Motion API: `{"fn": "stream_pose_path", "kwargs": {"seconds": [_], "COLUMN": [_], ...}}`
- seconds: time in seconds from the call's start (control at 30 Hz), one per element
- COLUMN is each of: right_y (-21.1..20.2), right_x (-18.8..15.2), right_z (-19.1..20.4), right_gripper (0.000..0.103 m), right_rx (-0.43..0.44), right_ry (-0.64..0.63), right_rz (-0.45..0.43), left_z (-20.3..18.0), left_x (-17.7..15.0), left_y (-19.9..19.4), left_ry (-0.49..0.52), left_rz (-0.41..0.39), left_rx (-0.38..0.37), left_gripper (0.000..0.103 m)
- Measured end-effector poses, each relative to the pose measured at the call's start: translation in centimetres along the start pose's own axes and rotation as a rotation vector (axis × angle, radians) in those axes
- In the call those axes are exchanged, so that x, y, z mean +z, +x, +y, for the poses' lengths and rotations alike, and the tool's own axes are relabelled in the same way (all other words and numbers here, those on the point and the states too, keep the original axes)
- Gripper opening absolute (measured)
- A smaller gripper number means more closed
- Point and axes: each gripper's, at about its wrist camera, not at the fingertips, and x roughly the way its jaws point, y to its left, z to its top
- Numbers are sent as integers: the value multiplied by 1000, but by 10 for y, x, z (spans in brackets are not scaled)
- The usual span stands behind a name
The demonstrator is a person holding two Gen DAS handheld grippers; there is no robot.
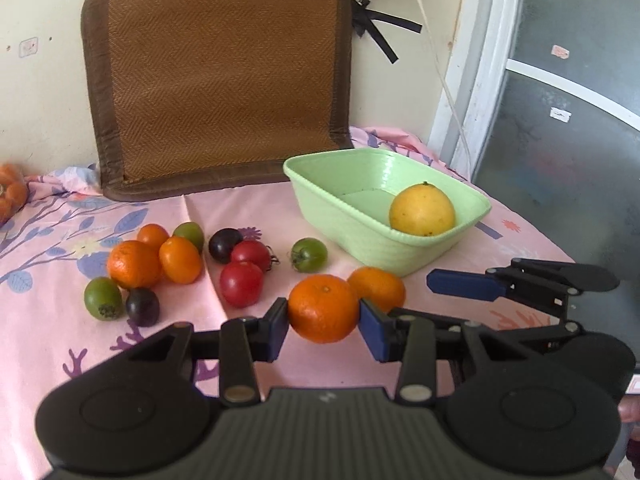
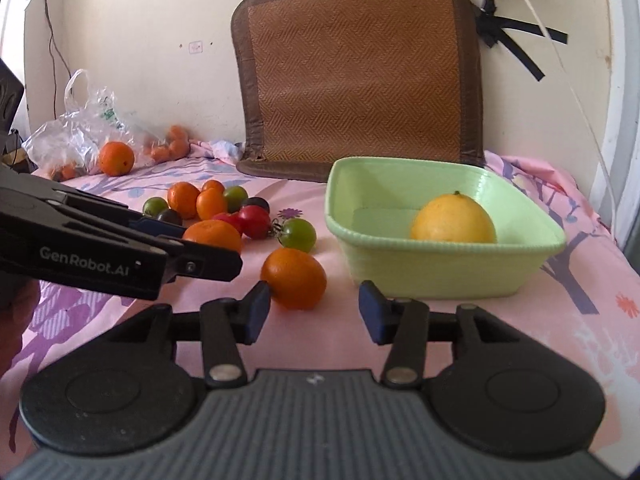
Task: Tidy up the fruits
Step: 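Carry both held tangerines over the green basket, then open both tools to drop the tangerines into the basket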
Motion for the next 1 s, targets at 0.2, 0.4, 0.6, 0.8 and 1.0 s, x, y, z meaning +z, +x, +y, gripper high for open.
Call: {"fn": "stream_pose_path", "kwargs": {"seconds": [0.2,0.4,0.6,0.8,1.0], "right_y": [23,13,-31,-33,-16], "right_x": [7,6,11,25,16], "right_z": [12,21,18,-40,-89], "right_gripper": [44,42,42,42,44], "right_rx": [28,6,-110,-289,-329], "right_ry": [-50,-89,-120,33,222], "right_rz": [65,19,-184,-229,-183], "left_z": [12,18,6,-36,-58], "left_x": [1,-2,22,73,84], "left_y": [9,9,-12,19,80], "left_ry": [-20,-49,-40,51,62], "left_rz": [17,25,-54,-90,-8], "left_rx": [-6,-13,-51,-67,-15], "left_gripper": [38,38,38,38,39]}}
